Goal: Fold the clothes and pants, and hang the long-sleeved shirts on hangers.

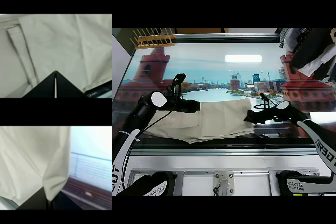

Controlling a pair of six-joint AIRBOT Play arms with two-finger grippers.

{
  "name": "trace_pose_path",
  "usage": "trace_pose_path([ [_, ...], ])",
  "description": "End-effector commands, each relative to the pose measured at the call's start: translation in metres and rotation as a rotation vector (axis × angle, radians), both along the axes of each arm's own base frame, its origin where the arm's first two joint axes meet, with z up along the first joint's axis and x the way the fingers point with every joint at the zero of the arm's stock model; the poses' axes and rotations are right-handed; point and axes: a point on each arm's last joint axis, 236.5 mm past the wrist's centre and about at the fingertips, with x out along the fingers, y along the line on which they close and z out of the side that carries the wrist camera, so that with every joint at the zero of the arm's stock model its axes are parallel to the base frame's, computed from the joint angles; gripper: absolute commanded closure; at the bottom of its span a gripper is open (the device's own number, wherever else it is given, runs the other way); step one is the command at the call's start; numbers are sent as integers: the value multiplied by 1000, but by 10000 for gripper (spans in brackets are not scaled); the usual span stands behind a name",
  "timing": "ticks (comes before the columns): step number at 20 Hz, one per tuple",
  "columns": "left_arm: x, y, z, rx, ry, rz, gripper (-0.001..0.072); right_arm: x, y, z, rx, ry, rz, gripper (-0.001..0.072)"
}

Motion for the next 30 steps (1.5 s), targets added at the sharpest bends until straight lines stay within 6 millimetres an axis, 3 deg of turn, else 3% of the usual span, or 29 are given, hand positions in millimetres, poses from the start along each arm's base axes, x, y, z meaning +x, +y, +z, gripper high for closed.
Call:
trace_pose_path([
  [1,-1,-6,0,0,-5,-12,699,-29,-105,-7,-261,87,88,705],
  [3,2,-22,1,-7,-40,-34,699,-43,-181,5,-430,144,92,705],
  [5,0,-45,-11,-6,-42,-76,699,-42,-227,28,-511,147,52,705],
  [7,-6,-72,-31,2,3,-124,699,-31,-250,61,-537,104,2,705],
  [9,-4,-102,-45,12,26,-187,699,-18,-251,100,-557,45,-6,705],
  [11,-1,-135,-54,15,32,-247,699,-10,-240,138,-569,-4,5,706],
  [14,1,-182,-70,18,35,-329,699,-7,-204,193,-577,-75,36,706],
  [18,-7,-231,-95,31,66,-427,699,-4,-152,237,-556,-135,29,705],
  [22,-25,-260,-120,57,126,-510,699,-4,-108,251,-519,-158,34,705],
  [25,-29,-268,-133,65,152,-531,699,-9,-86,251,-501,-150,46,705],
  [27,-30,-275,-133,32,178,-520,699,-13,-71,252,-476,-143,51,706],
  [30,-12,-263,-121,22,175,-493,699,-16,-45,258,-386,-136,45,705],
])
